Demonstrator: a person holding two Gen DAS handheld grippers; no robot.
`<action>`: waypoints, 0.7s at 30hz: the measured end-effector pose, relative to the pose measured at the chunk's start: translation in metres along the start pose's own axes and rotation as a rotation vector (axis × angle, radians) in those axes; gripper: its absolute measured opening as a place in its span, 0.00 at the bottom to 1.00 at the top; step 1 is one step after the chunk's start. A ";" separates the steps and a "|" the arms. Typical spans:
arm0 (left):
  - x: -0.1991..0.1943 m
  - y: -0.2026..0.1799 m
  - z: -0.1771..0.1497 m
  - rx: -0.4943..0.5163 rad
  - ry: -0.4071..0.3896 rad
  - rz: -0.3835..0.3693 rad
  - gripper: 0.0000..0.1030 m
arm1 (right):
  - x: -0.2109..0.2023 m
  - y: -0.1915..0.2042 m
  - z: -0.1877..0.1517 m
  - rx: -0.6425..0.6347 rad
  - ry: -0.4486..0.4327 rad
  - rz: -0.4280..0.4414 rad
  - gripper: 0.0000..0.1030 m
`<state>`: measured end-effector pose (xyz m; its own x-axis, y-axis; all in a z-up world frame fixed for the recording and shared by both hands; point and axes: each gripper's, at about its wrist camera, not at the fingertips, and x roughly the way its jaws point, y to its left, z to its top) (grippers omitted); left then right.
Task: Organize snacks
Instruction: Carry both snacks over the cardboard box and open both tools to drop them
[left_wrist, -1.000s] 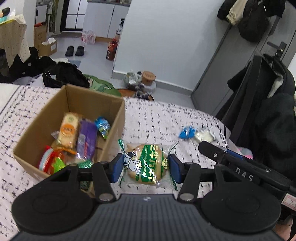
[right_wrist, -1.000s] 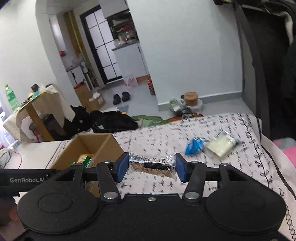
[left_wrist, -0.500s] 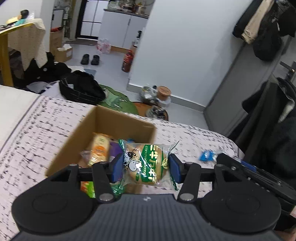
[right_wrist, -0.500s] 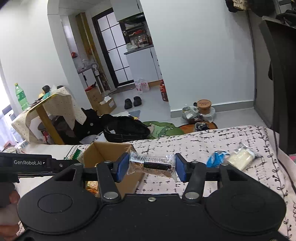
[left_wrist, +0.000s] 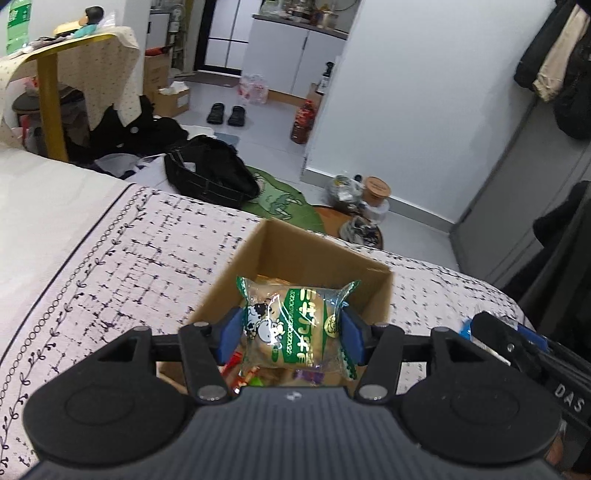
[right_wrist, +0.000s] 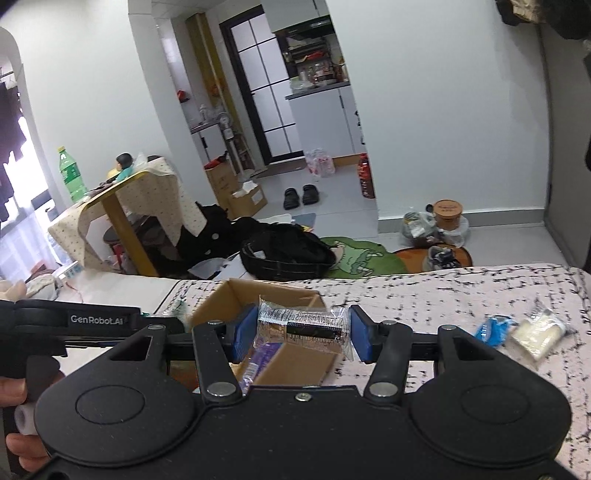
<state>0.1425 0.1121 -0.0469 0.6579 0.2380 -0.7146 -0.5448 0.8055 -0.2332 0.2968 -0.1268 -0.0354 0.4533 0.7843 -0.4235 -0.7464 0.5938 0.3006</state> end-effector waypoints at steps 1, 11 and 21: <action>0.001 0.001 0.002 0.000 -0.002 -0.002 0.56 | 0.002 0.001 0.001 0.002 0.002 0.008 0.50; -0.003 0.007 0.003 -0.004 -0.006 0.035 0.72 | 0.030 0.008 0.007 -0.006 0.010 0.098 0.50; -0.013 0.022 0.005 -0.012 -0.010 0.084 0.73 | 0.051 0.018 0.008 -0.015 0.041 0.159 0.62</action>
<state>0.1251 0.1297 -0.0395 0.6148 0.3101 -0.7252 -0.6044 0.7760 -0.1806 0.3105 -0.0741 -0.0445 0.3085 0.8602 -0.4060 -0.8144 0.4594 0.3546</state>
